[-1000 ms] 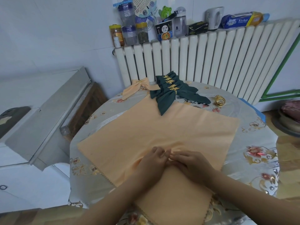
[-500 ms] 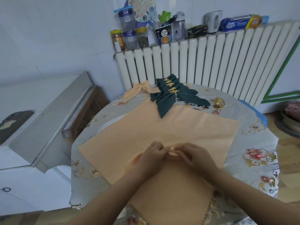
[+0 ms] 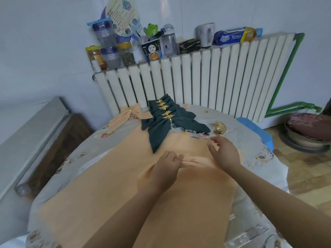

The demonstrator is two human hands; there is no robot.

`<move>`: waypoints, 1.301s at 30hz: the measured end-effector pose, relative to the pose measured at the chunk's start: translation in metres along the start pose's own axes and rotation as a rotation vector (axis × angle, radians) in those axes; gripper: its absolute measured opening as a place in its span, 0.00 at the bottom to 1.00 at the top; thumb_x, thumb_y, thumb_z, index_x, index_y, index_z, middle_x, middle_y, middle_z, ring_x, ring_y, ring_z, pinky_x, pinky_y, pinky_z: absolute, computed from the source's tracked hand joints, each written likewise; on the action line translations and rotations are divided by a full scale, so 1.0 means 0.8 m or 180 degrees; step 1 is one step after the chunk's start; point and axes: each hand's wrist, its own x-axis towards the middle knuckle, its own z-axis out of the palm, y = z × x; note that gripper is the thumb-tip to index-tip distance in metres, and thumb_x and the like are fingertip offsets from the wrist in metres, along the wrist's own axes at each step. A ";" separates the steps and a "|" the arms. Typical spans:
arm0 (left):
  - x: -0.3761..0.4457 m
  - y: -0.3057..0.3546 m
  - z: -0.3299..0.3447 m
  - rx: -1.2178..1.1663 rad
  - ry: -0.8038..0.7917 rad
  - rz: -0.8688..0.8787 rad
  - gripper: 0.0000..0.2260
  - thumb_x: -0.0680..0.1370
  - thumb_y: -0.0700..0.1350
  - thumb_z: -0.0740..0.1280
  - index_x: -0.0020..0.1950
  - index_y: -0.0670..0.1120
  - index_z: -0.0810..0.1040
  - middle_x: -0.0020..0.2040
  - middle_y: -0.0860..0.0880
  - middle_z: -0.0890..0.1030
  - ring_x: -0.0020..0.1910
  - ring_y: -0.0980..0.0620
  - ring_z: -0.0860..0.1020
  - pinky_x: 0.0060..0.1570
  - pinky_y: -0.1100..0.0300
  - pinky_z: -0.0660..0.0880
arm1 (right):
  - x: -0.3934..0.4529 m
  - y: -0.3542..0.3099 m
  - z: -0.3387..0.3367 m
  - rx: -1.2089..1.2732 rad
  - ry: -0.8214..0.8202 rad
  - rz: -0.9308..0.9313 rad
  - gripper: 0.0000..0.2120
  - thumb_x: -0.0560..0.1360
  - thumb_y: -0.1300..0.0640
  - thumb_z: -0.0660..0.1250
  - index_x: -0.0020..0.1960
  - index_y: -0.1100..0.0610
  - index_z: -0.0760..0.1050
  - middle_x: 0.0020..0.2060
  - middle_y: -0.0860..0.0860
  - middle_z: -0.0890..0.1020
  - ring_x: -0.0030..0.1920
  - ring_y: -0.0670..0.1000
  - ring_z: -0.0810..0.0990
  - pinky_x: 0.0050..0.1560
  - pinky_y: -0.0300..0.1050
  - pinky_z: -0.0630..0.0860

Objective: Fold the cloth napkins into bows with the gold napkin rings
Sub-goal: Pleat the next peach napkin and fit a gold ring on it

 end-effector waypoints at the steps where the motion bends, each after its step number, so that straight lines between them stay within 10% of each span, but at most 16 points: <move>1: 0.009 -0.002 0.007 0.0028 -0.0002 0.0036 0.16 0.70 0.35 0.60 0.54 0.39 0.81 0.37 0.45 0.78 0.35 0.47 0.76 0.31 0.60 0.73 | 0.011 0.009 0.000 0.0008 0.0068 0.0105 0.16 0.76 0.50 0.64 0.62 0.55 0.75 0.58 0.54 0.78 0.54 0.54 0.77 0.53 0.48 0.73; 9: 0.067 -0.018 0.058 -0.0064 0.0085 0.0168 0.16 0.69 0.37 0.62 0.54 0.40 0.81 0.38 0.45 0.78 0.37 0.47 0.78 0.32 0.59 0.75 | 0.094 0.049 0.011 -0.0155 0.0470 0.0725 0.30 0.73 0.51 0.70 0.70 0.60 0.64 0.66 0.61 0.67 0.63 0.61 0.67 0.59 0.54 0.68; 21: 0.082 -0.024 0.076 -0.0079 -0.0024 0.0047 0.20 0.71 0.40 0.55 0.57 0.41 0.80 0.40 0.46 0.77 0.40 0.47 0.76 0.35 0.59 0.74 | 0.130 0.066 0.029 -0.0965 0.0147 0.0776 0.23 0.77 0.46 0.62 0.64 0.60 0.70 0.58 0.60 0.72 0.58 0.60 0.71 0.57 0.52 0.68; 29: 0.072 -0.024 0.061 0.0084 0.0160 0.0243 0.18 0.71 0.38 0.57 0.53 0.40 0.82 0.36 0.46 0.77 0.34 0.47 0.76 0.30 0.60 0.73 | 0.113 0.063 0.018 -0.0046 0.0326 0.0817 0.22 0.71 0.51 0.71 0.61 0.60 0.74 0.57 0.57 0.72 0.55 0.60 0.73 0.55 0.53 0.72; 39: 0.005 -0.043 0.017 0.0227 0.0231 -0.0112 0.14 0.70 0.35 0.64 0.55 0.39 0.81 0.36 0.45 0.77 0.35 0.47 0.75 0.29 0.60 0.73 | 0.006 0.015 -0.036 0.1121 -0.0093 -0.0091 0.20 0.68 0.58 0.75 0.56 0.45 0.74 0.49 0.43 0.76 0.43 0.42 0.75 0.39 0.30 0.69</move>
